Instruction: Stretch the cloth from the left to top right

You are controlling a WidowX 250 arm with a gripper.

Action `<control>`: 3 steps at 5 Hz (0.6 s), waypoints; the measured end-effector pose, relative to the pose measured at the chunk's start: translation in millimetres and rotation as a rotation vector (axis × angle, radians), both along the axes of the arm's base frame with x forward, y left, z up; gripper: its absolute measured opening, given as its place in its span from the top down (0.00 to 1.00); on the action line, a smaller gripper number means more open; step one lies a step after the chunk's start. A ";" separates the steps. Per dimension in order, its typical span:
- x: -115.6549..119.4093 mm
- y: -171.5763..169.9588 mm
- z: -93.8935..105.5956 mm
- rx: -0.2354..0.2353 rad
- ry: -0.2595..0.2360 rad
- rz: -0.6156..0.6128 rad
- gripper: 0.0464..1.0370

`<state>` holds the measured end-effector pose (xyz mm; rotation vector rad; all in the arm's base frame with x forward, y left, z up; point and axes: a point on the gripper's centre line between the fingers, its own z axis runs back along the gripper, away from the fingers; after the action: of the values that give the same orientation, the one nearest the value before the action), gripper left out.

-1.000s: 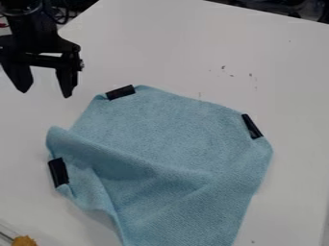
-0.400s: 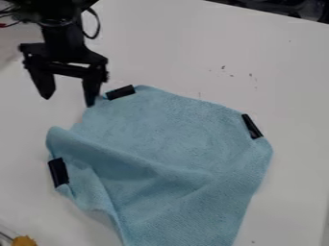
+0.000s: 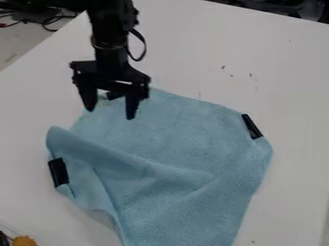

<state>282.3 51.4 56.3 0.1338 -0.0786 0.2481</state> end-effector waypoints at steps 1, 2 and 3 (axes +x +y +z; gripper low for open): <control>9.7 -12.1 -21.6 -0.005 0.006 -0.016 0.04; 20.1 -11.7 -28.6 -0.001 -0.022 -0.024 0.04; 29.0 -16.2 -34.0 -0.053 -0.072 -0.025 0.04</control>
<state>311.3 35.2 22.3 0.0715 -0.1446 0.2298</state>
